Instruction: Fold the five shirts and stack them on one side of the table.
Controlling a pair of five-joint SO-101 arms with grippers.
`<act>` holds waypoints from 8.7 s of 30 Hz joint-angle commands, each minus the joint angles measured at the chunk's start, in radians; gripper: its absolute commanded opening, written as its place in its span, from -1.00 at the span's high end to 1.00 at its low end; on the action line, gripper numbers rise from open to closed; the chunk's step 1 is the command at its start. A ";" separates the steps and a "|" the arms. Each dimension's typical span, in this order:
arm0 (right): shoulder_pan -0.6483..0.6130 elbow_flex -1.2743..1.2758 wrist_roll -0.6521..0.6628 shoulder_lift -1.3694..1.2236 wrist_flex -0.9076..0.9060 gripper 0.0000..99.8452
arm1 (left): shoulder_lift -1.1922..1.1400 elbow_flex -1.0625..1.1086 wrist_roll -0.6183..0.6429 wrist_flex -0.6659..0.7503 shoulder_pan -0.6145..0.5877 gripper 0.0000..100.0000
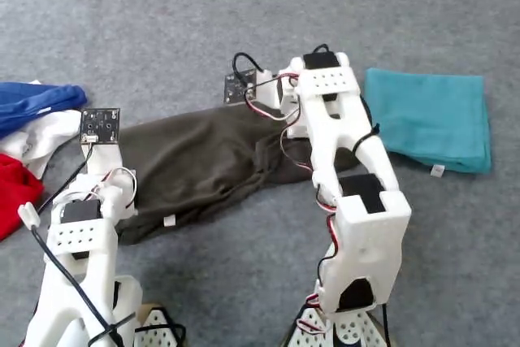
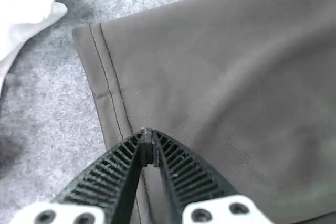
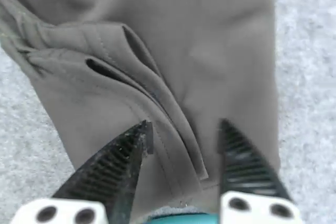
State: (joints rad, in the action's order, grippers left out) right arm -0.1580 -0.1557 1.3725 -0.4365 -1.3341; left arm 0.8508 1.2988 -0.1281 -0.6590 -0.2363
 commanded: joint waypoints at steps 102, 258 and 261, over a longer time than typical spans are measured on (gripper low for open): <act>0.577 0.251 -0.365 0.908 -0.216 0.97 | -0.569 -1.141 0.511 -0.359 0.654 0.94; 0.425 0.323 -0.658 0.234 -0.017 0.97 | -1.344 -1.325 0.351 -0.092 0.492 0.94; 0.381 0.251 -0.677 0.303 -0.101 0.97 | -1.344 -1.325 0.353 -0.094 0.484 0.94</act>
State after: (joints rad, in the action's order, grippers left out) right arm 0.2516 0.1772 0.7066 -0.2186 -1.3771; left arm -0.4933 0.0115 0.2325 -0.7480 0.2332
